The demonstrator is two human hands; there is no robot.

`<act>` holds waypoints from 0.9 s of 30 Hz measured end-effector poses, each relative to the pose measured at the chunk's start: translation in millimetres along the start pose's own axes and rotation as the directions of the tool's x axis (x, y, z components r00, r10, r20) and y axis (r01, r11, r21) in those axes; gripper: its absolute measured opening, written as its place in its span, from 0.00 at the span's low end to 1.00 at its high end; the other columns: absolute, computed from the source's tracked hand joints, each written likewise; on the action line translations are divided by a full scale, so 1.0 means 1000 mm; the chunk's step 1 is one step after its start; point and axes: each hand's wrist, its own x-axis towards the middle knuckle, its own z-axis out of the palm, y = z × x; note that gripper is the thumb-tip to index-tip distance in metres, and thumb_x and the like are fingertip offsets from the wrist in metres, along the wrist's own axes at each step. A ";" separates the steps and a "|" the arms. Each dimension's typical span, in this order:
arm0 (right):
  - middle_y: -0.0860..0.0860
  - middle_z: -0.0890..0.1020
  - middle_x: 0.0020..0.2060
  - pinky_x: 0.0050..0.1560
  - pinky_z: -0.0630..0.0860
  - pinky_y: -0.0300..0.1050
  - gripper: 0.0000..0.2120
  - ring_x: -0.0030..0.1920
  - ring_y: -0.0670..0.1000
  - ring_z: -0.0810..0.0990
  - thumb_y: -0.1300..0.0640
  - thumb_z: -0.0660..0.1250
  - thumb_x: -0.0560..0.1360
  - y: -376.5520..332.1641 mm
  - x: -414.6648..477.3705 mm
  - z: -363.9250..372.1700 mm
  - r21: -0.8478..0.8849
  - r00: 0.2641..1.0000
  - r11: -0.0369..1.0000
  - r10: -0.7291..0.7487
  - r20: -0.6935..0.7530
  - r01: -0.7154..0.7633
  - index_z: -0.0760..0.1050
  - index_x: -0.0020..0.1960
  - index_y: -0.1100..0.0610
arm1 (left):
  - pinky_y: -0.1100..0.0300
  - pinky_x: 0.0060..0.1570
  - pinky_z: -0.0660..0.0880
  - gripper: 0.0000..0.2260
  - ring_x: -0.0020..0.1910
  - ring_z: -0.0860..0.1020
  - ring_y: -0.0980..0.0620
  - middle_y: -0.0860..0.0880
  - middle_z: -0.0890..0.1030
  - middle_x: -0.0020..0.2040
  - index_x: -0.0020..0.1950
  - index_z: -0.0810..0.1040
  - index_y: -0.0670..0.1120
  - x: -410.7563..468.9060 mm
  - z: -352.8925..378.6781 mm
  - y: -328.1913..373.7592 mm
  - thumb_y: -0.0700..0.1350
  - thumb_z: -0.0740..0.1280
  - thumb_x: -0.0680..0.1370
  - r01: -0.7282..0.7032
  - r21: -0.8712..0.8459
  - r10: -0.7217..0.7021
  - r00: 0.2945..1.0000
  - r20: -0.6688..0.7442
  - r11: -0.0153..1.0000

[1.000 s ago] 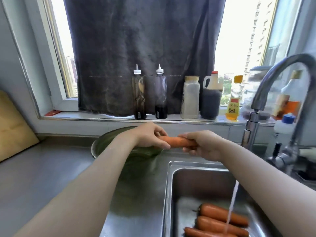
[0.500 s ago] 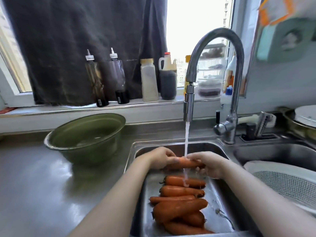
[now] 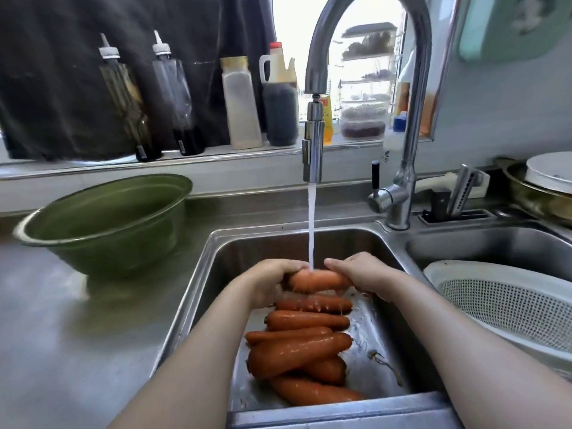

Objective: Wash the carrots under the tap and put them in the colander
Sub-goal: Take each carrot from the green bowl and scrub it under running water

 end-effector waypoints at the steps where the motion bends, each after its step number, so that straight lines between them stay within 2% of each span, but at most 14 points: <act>1: 0.52 0.80 0.27 0.29 0.67 0.40 0.26 0.27 0.51 0.71 0.39 0.65 0.81 0.002 0.001 -0.001 -0.007 1.000 1.000 0.030 -0.003 -0.030 0.80 0.35 0.58 | 0.42 0.61 0.80 0.13 0.62 0.81 0.38 0.37 0.77 0.66 0.66 0.81 0.44 0.000 -0.004 0.000 0.45 0.68 0.82 -0.003 -0.055 0.005 0.999 0.045 0.998; 3: 0.52 0.79 0.25 0.28 0.67 0.40 0.28 0.25 0.50 0.71 0.39 0.60 0.83 0.008 0.003 -0.001 -0.029 0.996 0.996 0.087 -0.012 -0.088 0.79 0.36 0.59 | 0.44 0.61 0.81 0.15 0.63 0.81 0.38 0.36 0.75 0.69 0.69 0.78 0.43 0.001 -0.006 0.000 0.41 0.66 0.82 -0.015 -0.148 0.030 0.995 0.099 0.989; 5: 0.56 0.79 0.29 0.30 0.69 0.42 0.29 0.24 0.51 0.72 0.38 0.58 0.84 0.013 0.006 0.000 -0.057 0.995 0.993 0.103 -0.007 -0.103 0.79 0.39 0.60 | 0.47 0.58 0.82 0.15 0.64 0.80 0.38 0.36 0.75 0.69 0.69 0.78 0.43 0.002 -0.002 0.000 0.40 0.66 0.83 -0.042 -0.181 0.056 0.996 0.070 0.983; 7: 0.58 0.82 0.34 0.35 0.73 0.46 0.29 0.28 0.54 0.76 0.37 0.58 0.83 0.012 0.008 0.004 -0.074 0.998 0.995 0.064 0.005 -0.064 0.81 0.42 0.60 | 0.47 0.55 0.83 0.13 0.64 0.80 0.38 0.37 0.75 0.68 0.66 0.80 0.43 0.003 0.004 -0.001 0.42 0.68 0.82 -0.066 -0.189 0.070 0.997 0.015 0.980; 9: 0.55 0.83 0.35 0.36 0.74 0.45 0.27 0.32 0.53 0.79 0.36 0.60 0.82 0.007 0.007 0.008 -0.058 0.999 0.998 0.004 0.036 -0.002 0.83 0.44 0.57 | 0.48 0.52 0.84 0.12 0.60 0.82 0.39 0.38 0.78 0.63 0.64 0.81 0.42 -0.001 0.009 -0.001 0.44 0.70 0.82 -0.087 -0.182 0.080 0.996 -0.043 0.980; 12: 0.49 0.81 0.31 0.29 0.70 0.40 0.20 0.28 0.47 0.76 0.35 0.68 0.78 0.002 0.004 0.010 -0.032 0.986 0.994 -0.096 0.136 0.102 0.82 0.43 0.52 | 0.49 0.47 0.85 0.12 0.54 0.84 0.41 0.38 0.81 0.59 0.60 0.83 0.42 -0.005 0.010 0.000 0.49 0.67 0.83 -0.104 -0.131 0.090 0.990 -0.106 0.986; 14: 0.49 0.81 0.30 0.28 0.70 0.39 0.21 0.27 0.47 0.76 0.35 0.69 0.77 0.002 0.003 0.009 0.000 0.983 0.994 -0.109 0.150 0.110 0.83 0.43 0.53 | 0.48 0.52 0.84 0.14 0.57 0.84 0.40 0.38 0.80 0.61 0.61 0.82 0.43 -0.006 0.008 0.002 0.51 0.64 0.85 -0.078 -0.147 0.067 0.995 -0.081 0.986; 17: 0.55 0.79 0.30 0.28 0.69 0.40 0.31 0.25 0.50 0.74 0.35 0.61 0.81 0.004 0.005 0.007 0.091 0.991 0.995 -0.061 0.123 0.050 0.82 0.39 0.61 | 0.44 0.62 0.80 0.16 0.61 0.82 0.38 0.36 0.81 0.63 0.65 0.79 0.43 -0.007 0.006 0.005 0.51 0.60 0.86 -0.029 -0.283 0.040 0.999 0.033 0.959; 19: 0.60 0.78 0.31 0.28 0.69 0.42 0.34 0.24 0.52 0.73 0.36 0.57 0.84 0.005 0.005 0.007 0.138 0.992 0.990 -0.036 0.120 0.020 0.81 0.38 0.63 | 0.43 0.66 0.77 0.16 0.64 0.81 0.40 0.38 0.82 0.64 0.70 0.76 0.43 -0.006 0.008 0.006 0.49 0.59 0.87 -0.075 -0.326 0.106 0.991 0.079 0.942; 22: 0.60 0.80 0.31 0.27 0.72 0.42 0.33 0.24 0.53 0.74 0.39 0.54 0.86 0.002 0.003 0.010 0.225 0.991 0.974 -0.039 0.130 0.009 0.81 0.37 0.63 | 0.42 0.66 0.77 0.15 0.66 0.80 0.40 0.41 0.82 0.65 0.71 0.75 0.42 -0.002 0.014 0.008 0.45 0.59 0.87 -0.192 -0.375 0.225 0.973 0.045 0.907; 23: 0.60 0.80 0.30 0.26 0.72 0.42 0.34 0.24 0.53 0.75 0.38 0.54 0.85 -0.001 0.002 0.013 0.268 0.989 0.963 -0.035 0.143 -0.005 0.81 0.39 0.64 | 0.41 0.67 0.75 0.15 0.65 0.81 0.40 0.40 0.83 0.65 0.70 0.76 0.41 -0.001 0.017 0.008 0.45 0.60 0.86 -0.223 -0.363 0.244 0.970 0.012 0.905; 25: 0.63 0.80 0.35 0.26 0.73 0.42 0.36 0.26 0.54 0.76 0.33 0.56 0.82 -0.004 0.002 0.019 0.357 0.979 0.933 -0.035 0.202 -0.040 0.81 0.50 0.67 | 0.39 0.67 0.74 0.15 0.59 0.81 0.38 0.39 0.84 0.61 0.67 0.80 0.40 -0.001 0.022 0.008 0.47 0.65 0.84 -0.261 -0.328 0.255 0.965 -0.064 0.908; 27: 0.62 0.78 0.39 0.28 0.74 0.44 0.39 0.30 0.54 0.77 0.27 0.58 0.77 -0.006 0.002 0.024 0.342 0.967 0.939 -0.050 0.249 -0.039 0.81 0.61 0.62 | 0.42 0.63 0.79 0.14 0.56 0.83 0.39 0.38 0.84 0.60 0.64 0.82 0.41 -0.001 0.025 0.008 0.47 0.68 0.83 -0.291 -0.306 0.269 0.957 -0.111 0.907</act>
